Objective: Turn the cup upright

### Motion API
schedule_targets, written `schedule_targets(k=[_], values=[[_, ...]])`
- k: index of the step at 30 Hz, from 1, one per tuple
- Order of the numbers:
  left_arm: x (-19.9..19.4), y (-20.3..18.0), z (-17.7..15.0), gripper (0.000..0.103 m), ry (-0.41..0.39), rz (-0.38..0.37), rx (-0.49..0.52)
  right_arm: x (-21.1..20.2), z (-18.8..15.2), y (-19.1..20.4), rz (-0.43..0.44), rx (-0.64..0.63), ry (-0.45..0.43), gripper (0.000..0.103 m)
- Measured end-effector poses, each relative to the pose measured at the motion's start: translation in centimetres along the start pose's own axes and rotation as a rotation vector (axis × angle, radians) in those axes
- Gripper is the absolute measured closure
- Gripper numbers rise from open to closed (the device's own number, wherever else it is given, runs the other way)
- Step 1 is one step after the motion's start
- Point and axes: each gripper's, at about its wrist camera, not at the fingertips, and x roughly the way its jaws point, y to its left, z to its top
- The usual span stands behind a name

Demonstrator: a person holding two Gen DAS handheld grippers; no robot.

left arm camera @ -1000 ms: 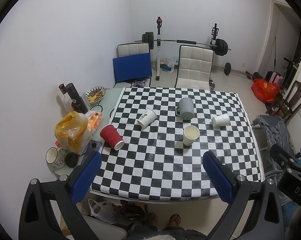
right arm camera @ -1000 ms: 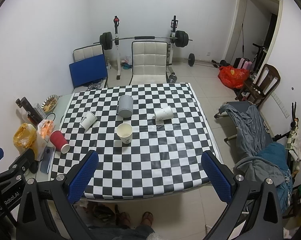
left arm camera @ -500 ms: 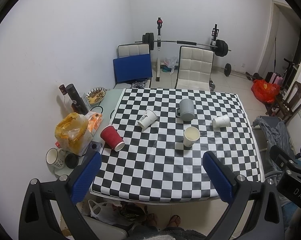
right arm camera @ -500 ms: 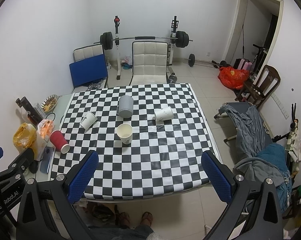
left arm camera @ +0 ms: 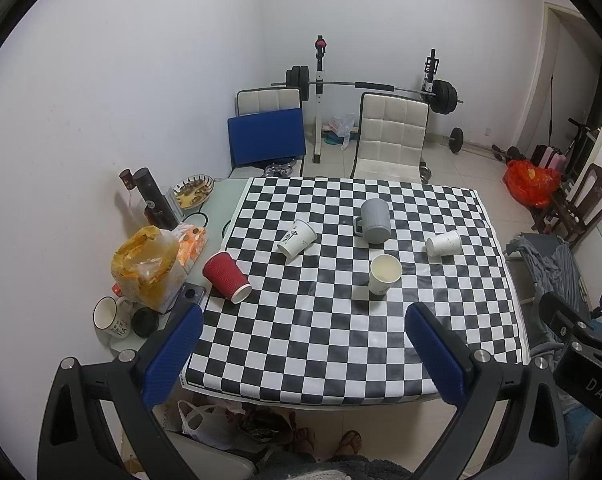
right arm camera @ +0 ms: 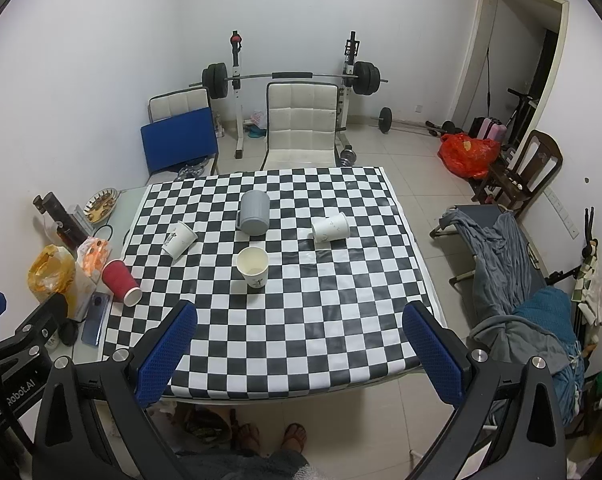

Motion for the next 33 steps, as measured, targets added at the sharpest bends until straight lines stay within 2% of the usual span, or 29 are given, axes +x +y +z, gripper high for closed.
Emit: schedule_targets(k=[33], values=[[0.46,0.20,0.12,0.000,0.005,-0.005,-0.004,0.23,0.43,0.58,-0.001,0.006,0.007,0.000]])
